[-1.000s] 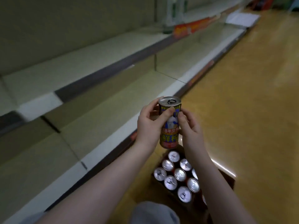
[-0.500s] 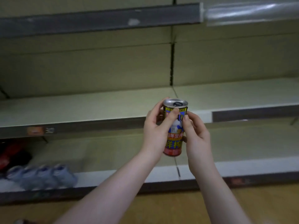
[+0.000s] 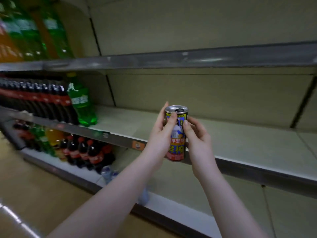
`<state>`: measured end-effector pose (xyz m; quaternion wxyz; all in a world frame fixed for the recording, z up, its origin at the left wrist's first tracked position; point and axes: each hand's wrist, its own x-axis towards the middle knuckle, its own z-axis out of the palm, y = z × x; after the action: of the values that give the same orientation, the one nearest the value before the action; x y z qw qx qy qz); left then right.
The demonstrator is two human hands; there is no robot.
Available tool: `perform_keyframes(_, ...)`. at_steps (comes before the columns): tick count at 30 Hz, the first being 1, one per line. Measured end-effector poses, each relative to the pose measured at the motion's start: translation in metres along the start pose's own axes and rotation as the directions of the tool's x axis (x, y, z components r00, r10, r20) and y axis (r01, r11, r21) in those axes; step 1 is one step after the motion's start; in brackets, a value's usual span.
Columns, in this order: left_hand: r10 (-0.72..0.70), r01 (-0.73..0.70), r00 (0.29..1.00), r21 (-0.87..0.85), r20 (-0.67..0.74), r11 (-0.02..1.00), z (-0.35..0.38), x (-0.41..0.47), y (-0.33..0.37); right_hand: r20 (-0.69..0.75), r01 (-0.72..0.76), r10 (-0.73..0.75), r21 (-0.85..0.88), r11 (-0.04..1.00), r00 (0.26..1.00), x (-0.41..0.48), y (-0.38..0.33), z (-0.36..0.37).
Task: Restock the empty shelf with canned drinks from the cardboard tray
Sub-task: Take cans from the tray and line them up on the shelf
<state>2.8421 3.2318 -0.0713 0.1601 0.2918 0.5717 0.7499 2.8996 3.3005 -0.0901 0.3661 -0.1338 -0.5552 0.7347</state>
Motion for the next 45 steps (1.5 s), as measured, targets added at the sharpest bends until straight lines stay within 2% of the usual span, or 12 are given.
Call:
perform_keyframes(6,-0.049,0.035,0.969,-0.059,-0.243,0.998,-0.079,0.035,0.007,0.156,-0.083,0.075,0.043,0.996,0.985,0.041,0.037,0.082)
perform_keyframes(8,-0.038,0.03,0.959,-0.033,-0.28,0.999,-0.1,0.049,0.007,0.172,-0.102,0.093,0.042,0.994,0.981,0.053,0.046,0.103)
perform_keyframes(12,-0.041,0.045,0.959,0.007,-0.281,0.999,-0.137,0.075,0.004,0.209,-0.139,0.141,-0.023,0.99,0.968,0.076,0.063,0.135)
perform_keyframes(25,-0.086,0.071,0.932,-0.054,-0.352,0.996,-0.235,0.146,-0.016,0.242,-0.209,0.247,-0.174,0.962,0.938,0.121,0.106,0.204)
perform_keyframes(31,-0.131,0.103,0.928,-0.099,-0.348,0.99,-0.252,0.166,-0.031,0.254,-0.277,0.322,-0.197,0.94,0.912,0.132,0.119,0.218)
perform_keyframes(37,-0.154,0.086,0.916,-0.193,-0.372,0.977,-0.25,0.174,-0.051,0.246,-0.263,0.328,-0.263,0.928,0.912,0.141,0.133,0.217)
perform_keyframes(42,-0.148,0.096,0.898,-0.144,-0.415,0.985,-0.246,0.17,-0.046,0.23,-0.275,0.351,-0.304,0.912,0.908,0.143,0.138,0.209)
perform_keyframes(45,-0.061,0.021,0.849,-0.082,-0.525,0.996,-0.237,0.16,-0.035,0.183,-0.261,0.321,-0.292,0.92,0.929,0.14,0.14,0.2)
